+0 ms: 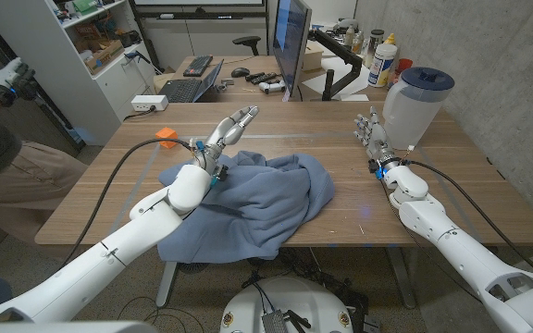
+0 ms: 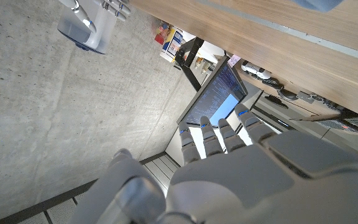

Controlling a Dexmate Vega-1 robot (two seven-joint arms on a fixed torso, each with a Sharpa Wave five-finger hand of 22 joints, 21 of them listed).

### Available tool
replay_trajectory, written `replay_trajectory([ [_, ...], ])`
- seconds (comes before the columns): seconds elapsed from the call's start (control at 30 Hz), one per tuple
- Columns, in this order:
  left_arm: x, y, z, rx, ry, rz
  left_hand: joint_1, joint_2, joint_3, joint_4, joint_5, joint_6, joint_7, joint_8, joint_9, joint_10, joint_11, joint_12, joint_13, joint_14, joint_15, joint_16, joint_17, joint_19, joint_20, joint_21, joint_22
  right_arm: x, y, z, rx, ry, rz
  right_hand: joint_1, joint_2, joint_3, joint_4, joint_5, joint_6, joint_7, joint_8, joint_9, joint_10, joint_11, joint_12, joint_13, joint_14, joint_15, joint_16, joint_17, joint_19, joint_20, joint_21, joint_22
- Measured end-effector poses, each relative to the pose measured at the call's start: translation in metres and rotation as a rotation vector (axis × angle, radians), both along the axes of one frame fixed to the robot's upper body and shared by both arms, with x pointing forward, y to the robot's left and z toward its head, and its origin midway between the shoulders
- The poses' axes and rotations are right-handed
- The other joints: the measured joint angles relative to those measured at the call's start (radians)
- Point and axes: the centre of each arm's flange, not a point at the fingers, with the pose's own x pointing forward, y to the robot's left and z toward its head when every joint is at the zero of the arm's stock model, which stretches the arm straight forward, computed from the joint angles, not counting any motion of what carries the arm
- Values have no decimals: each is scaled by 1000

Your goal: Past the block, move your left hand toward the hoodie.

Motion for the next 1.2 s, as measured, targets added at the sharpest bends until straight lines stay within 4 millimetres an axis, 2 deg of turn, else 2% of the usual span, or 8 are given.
replay_trajectory([
  [0.1,-3,-3,0,10,0,4,0,0,0,0,0,0,0,0,0,1,1,0,0,-3,3,0,0,0,0,0,0,0,0,0,1,1,-3,0,0,0,0,0,-8,7,0,0,-5,-5,0,0,0,0,0,0,0,0,0,0],
  [0.23,-6,-4,0,23,8,25,0,0,0,0,0,5,5,0,0,1,1,0,0,-4,1,0,0,0,0,0,0,0,0,-1,1,3,-6,0,0,0,0,0,-11,4,0,0,-9,-9,0,0,0,0,0,0,0,0,0,0],
  [0.67,-18,-9,3,64,21,41,0,0,0,0,0,5,5,0,0,-3,5,0,0,-6,-1,0,0,-6,6,0,0,0,0,-2,-3,4,-12,0,0,0,0,0,-15,7,0,0,-14,-7,0,0,-5,5,0,-2,-7,7,0,0],
  [1.2,-17,-12,13,207,51,42,0,0,-4,-4,-7,5,5,-7,0,-3,5,0,0,-6,-1,0,0,-6,5,0,0,0,-7,-3,-5,5,-24,0,0,0,0,0,-15,7,0,0,-14,-7,0,0,-5,5,0,-2,-7,7,0,0],
])
